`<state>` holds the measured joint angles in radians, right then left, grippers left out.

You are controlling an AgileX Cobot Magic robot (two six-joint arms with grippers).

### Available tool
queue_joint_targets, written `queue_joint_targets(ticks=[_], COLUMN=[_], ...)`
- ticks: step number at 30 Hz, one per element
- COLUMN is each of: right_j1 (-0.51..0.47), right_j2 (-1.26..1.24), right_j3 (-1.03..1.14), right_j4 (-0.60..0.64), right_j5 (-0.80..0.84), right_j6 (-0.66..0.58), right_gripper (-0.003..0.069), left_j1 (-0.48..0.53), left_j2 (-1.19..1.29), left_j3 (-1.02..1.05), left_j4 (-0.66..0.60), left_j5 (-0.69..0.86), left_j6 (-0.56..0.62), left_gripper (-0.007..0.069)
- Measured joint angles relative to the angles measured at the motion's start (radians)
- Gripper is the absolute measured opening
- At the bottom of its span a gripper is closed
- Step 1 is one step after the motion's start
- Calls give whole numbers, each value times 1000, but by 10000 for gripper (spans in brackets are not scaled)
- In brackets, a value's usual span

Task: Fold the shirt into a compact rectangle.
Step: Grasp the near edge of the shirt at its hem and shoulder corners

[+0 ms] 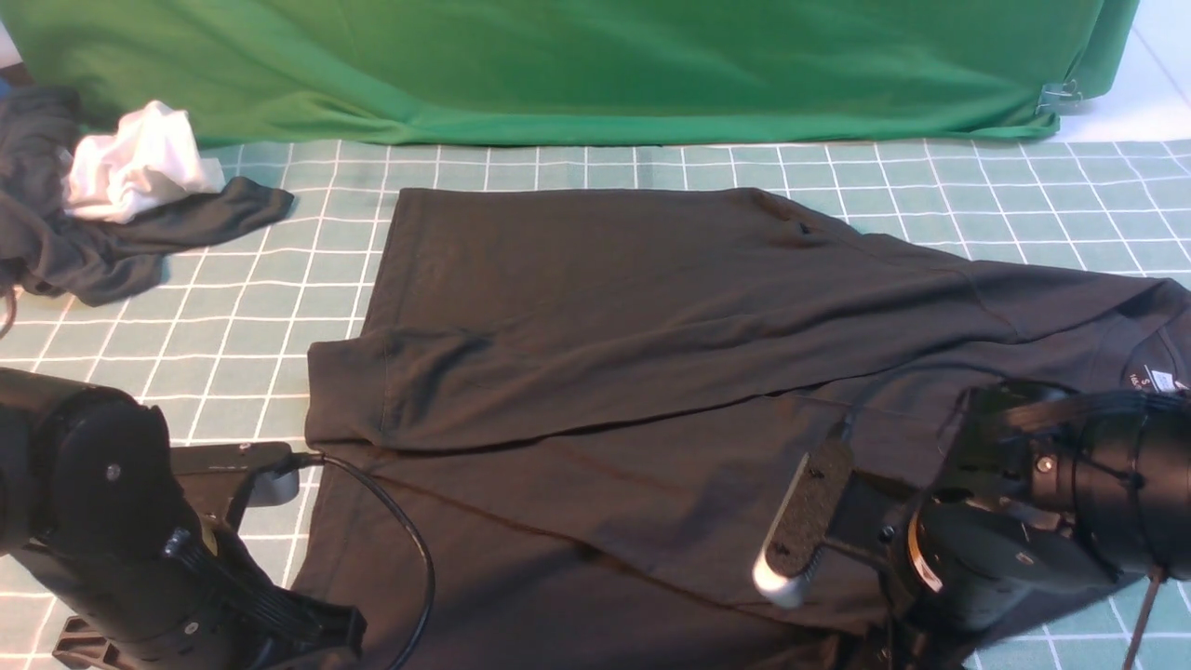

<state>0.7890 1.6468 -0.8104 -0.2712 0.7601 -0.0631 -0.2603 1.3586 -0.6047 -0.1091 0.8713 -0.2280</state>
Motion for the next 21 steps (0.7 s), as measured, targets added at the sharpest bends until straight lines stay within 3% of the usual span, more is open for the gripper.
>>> queue_joint_targets(ticks=[7,10,14,17,19,21], right_j1=[0,0,0,0,0,0], right_j2=[14,30,40,46,45,30], right_j3=[-17,-17,-18,-21,-24,-25], right_j4=[10,16,41,38,39,56], right_j5=[17,18,25,28,43,64], right_j6=[-1,-1,-18,-27,-27,-28], right_gripper=[566,517,338,132,68,56], left_j1=[0,0,0,0,0,0], left_j2=[0,0,0,0,-4,-15], left_j3=[0,0,0,-19,-38,-46], left_j4=[-1,-1,5,8,8,13], left_j5=[0,-1,-32,-33,-22,-18], left_j6=[0,0,0,0,0,0], left_gripper=[13,13,13,13,13,13])
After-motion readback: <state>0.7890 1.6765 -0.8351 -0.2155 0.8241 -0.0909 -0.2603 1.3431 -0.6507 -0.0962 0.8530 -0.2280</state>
